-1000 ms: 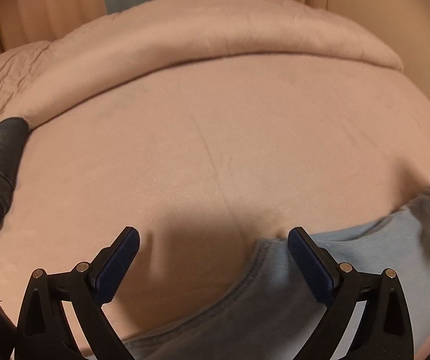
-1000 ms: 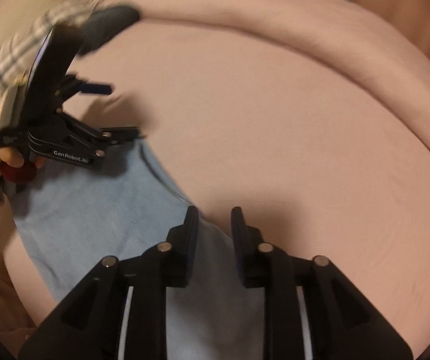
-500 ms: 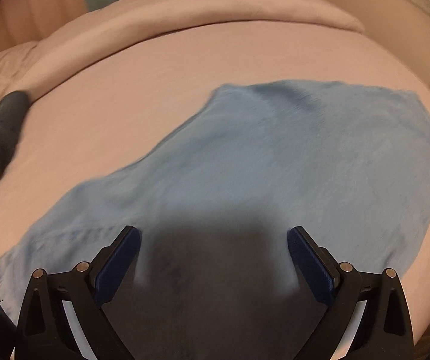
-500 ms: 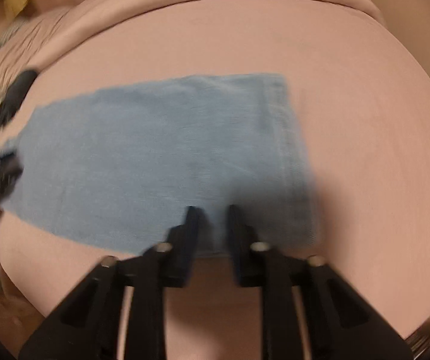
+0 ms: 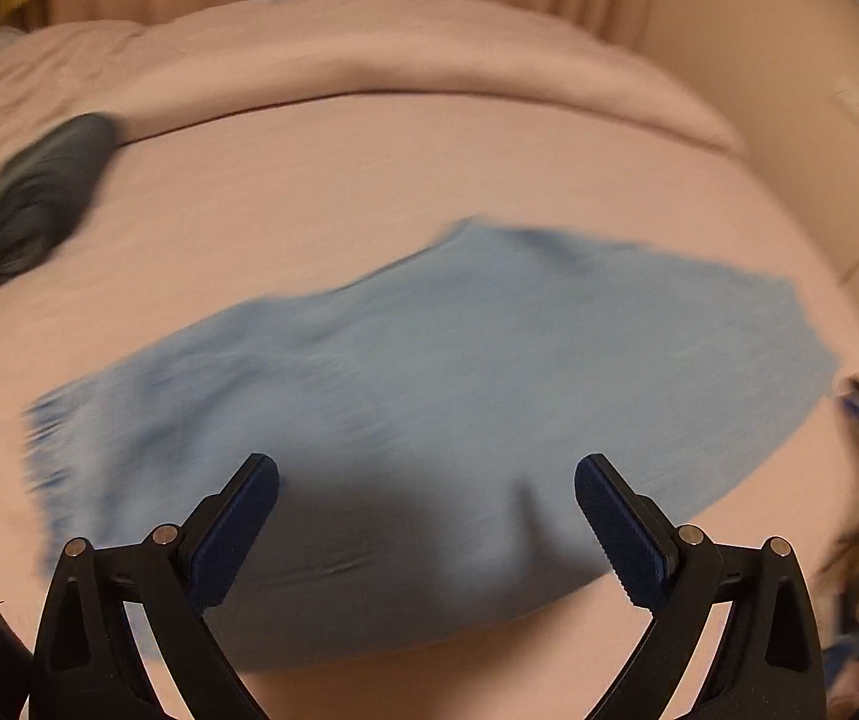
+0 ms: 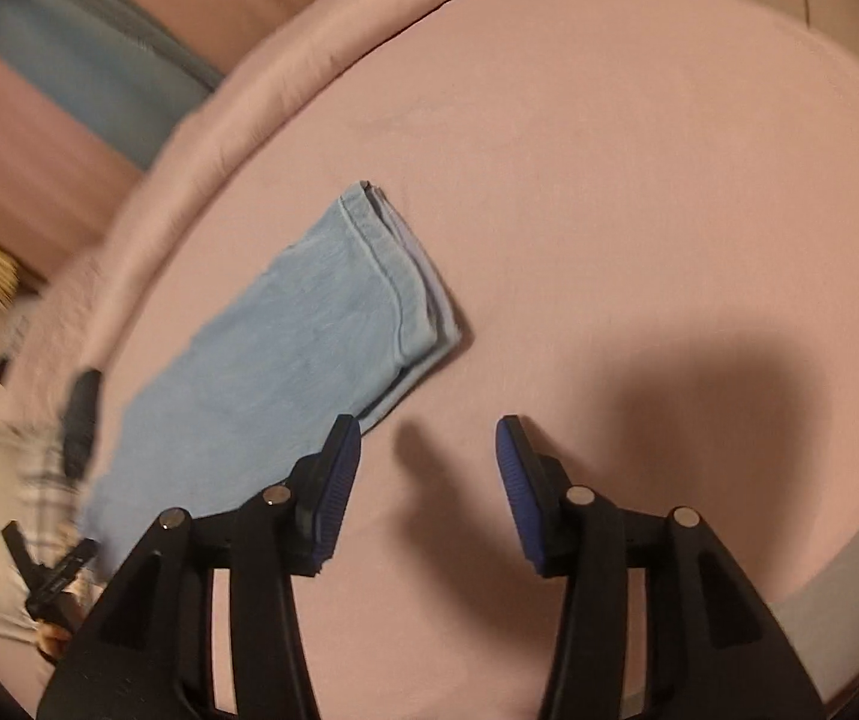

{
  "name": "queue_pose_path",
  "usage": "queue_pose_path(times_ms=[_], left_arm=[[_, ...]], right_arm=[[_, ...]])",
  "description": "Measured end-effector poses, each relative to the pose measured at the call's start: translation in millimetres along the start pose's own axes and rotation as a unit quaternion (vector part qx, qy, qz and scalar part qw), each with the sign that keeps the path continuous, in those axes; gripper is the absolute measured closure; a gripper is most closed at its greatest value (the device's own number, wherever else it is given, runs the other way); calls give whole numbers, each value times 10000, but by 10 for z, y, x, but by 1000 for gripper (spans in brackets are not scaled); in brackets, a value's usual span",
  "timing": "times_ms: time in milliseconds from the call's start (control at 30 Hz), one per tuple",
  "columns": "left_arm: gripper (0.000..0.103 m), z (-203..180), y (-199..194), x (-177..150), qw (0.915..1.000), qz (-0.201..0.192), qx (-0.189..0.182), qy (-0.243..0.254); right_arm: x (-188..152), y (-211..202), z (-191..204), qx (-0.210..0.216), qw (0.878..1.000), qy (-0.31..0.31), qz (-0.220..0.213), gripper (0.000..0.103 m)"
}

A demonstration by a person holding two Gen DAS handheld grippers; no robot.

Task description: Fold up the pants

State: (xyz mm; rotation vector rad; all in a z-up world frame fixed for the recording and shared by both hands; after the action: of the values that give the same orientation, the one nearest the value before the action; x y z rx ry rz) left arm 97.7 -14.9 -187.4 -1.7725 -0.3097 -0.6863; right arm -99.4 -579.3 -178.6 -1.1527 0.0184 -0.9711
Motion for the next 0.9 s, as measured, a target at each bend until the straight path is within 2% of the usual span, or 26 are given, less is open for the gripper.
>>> queue_pose_path(times_ms=[33,100,133,200,233,333,400,467,500,533,600,667,767,900], left_arm=[[3,-170,64,64,9997,27,-250,-42],[3,-412,213,183,9977,110,-649,-146],[3,-610,292,244,9960,139,-873,-159],[3,-873,388,323,9944,178,-1033,-104],[3,-1005,454,364,9932,215,-1139,-57],[3,-1303,679,441,9878,457,-1489,-91],[3,-1464,823,441,9848,668,-1589,-211],[3,-1549,981,437,9804,882,-1720,-378],[3,-1547,1049,412,9783,966,-1775,-459],[3,-1588,1056,401,9763,1048,-1817,-536],[3,-1624,1100,375,9723,1167,-1900,-699],[3,-1607,1093,364,9698,1200,-1962,-817],[3,-1541,1046,376,9688,1182,-1949,-972],[3,-1225,939,353,9658,1124,-1922,-1325]], right_arm=[[-7,20,-16,138,9998,119,-114,55],[-210,188,251,319,9986,329,-281,52],[-235,182,218,367,9980,424,-307,50],[-282,332,281,299,9964,713,-359,51],[-303,403,503,289,9959,773,-381,51],[-199,404,468,397,9913,1130,-551,49],[-175,424,477,464,9893,1248,-593,49],[-164,423,544,483,9904,1146,-605,60],[-171,434,534,486,9906,1154,-558,75],[-186,466,529,601,9891,1242,-508,84],[-204,463,506,735,9866,1363,-521,85],[-213,427,550,757,9878,1217,-608,85],[-216,379,746,672,9919,783,-743,85],[-218,243,1166,579,9939,-8,-935,85]])
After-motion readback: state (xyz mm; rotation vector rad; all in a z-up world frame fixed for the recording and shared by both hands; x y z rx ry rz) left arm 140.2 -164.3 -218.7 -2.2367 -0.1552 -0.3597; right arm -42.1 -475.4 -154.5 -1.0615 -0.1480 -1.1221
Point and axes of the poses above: each gripper's, at about its wrist camera, not at the fingertips, and y roughly the way its jaws point, z to its left, x to its top, the point moved 4 cm from there along y, roughly the way its jaws point, and after that the axes turned 4 degrees about -z, right-handed, at the moved point
